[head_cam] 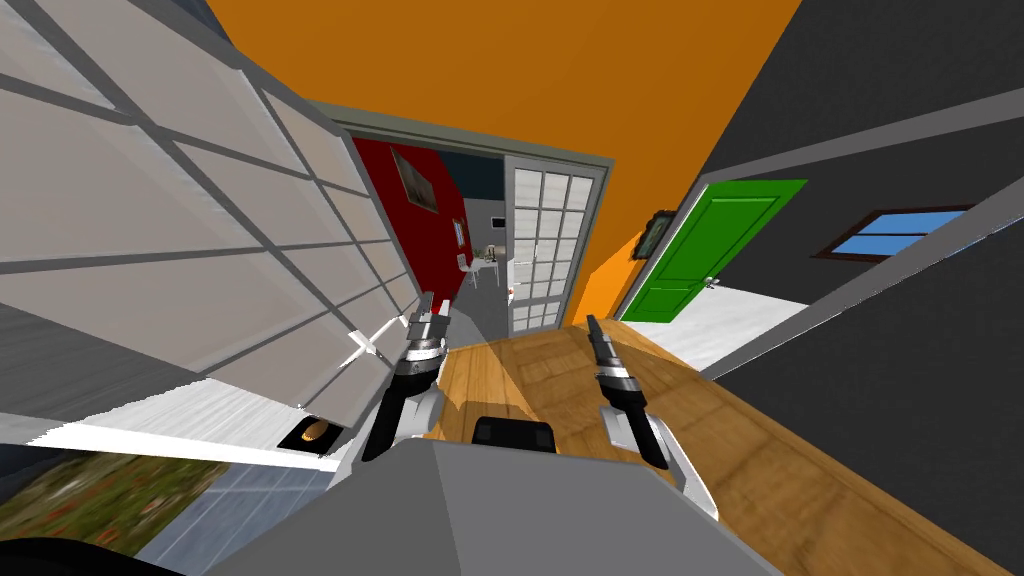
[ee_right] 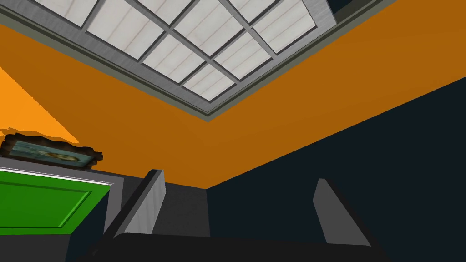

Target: Pull the door open

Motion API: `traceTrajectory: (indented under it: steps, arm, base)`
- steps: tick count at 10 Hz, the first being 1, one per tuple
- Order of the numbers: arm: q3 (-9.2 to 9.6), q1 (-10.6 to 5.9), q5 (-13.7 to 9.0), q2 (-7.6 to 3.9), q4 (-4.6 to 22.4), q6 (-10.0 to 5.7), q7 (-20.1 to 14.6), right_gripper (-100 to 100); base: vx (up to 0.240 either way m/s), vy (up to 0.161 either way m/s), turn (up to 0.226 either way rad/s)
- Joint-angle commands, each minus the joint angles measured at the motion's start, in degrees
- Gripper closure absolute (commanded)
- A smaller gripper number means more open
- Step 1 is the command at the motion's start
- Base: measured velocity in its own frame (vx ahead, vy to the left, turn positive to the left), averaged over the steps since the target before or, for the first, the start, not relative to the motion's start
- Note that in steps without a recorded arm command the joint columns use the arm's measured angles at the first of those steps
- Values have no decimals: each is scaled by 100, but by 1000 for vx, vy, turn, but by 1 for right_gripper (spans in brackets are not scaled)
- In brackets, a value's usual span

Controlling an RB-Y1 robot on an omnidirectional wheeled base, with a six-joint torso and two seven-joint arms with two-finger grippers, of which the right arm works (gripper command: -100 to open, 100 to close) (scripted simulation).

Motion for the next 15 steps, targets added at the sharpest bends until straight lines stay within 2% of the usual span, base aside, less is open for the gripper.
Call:
traceTrajectory:
  steps: [1,15]
  arm:
    - [-54,-39,53,-15,216,-98,168,-100]
    - [-522,-457,550,-96,2017,-715,1596,-100]
  base:
    - [106,56,58]
    - [107,45,64]
